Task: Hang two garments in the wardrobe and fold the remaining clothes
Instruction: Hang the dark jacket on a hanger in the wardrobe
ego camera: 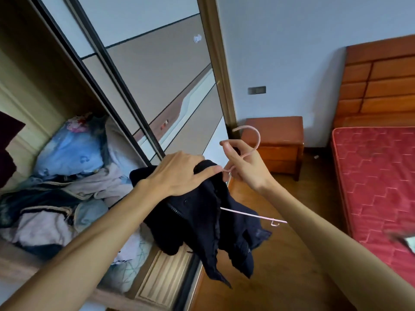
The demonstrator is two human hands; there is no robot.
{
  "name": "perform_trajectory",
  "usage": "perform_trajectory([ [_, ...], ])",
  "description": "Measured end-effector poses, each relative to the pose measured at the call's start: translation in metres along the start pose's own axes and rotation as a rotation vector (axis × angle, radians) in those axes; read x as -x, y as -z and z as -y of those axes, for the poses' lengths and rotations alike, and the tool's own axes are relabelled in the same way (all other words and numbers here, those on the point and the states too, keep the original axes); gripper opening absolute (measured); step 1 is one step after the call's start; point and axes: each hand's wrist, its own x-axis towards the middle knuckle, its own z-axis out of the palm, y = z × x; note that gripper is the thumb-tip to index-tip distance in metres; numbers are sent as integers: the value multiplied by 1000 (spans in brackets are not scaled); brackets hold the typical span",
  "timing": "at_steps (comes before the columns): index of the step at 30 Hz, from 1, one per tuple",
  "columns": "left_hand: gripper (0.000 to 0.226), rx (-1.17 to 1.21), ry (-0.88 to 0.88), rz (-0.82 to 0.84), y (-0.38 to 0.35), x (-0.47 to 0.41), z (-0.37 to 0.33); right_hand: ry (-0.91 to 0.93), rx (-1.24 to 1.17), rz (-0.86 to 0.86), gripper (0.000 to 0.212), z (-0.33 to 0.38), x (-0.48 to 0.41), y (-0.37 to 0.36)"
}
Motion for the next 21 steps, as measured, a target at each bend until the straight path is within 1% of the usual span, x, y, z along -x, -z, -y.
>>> perform_trajectory([
  [2,76,37,27,19,-16,-7,-4,-32,79,5,48,-17,10,21],
  [3,78,47,53,32,-21,-10,-5,-47,117,-28,46,-25,18,32],
  [4,78,63,78,47,-27,-12,-4,-52,156,-101,43,-35,30,42],
  [6,68,120,115,72,-35,-14,-3,4,208,-328,28,-49,62,61],
  [7,63,144,124,77,-38,-15,-4,33,205,-406,19,-57,78,69],
  [8,60,158,121,72,-41,-15,-4,31,207,-417,14,-67,92,74],
  [9,60,162,113,71,-43,-15,-5,7,222,-363,13,-76,104,74],
  [12,56,182,94,86,-48,-12,-10,-105,361,-107,7,-123,125,55],
  [13,52,194,89,94,-49,-10,-12,-128,411,-60,10,-140,129,46],
  [14,51,202,79,97,-49,-8,-14,-150,445,-23,15,-159,131,37],
  [16,57,212,66,104,-47,-3,-18,-197,498,51,26,-186,132,21],
  [19,69,268,70,124,-42,9,-18,-274,593,170,58,-207,125,5],
  [21,71,303,49,119,-36,20,-16,-307,669,209,68,-214,119,-5],
])
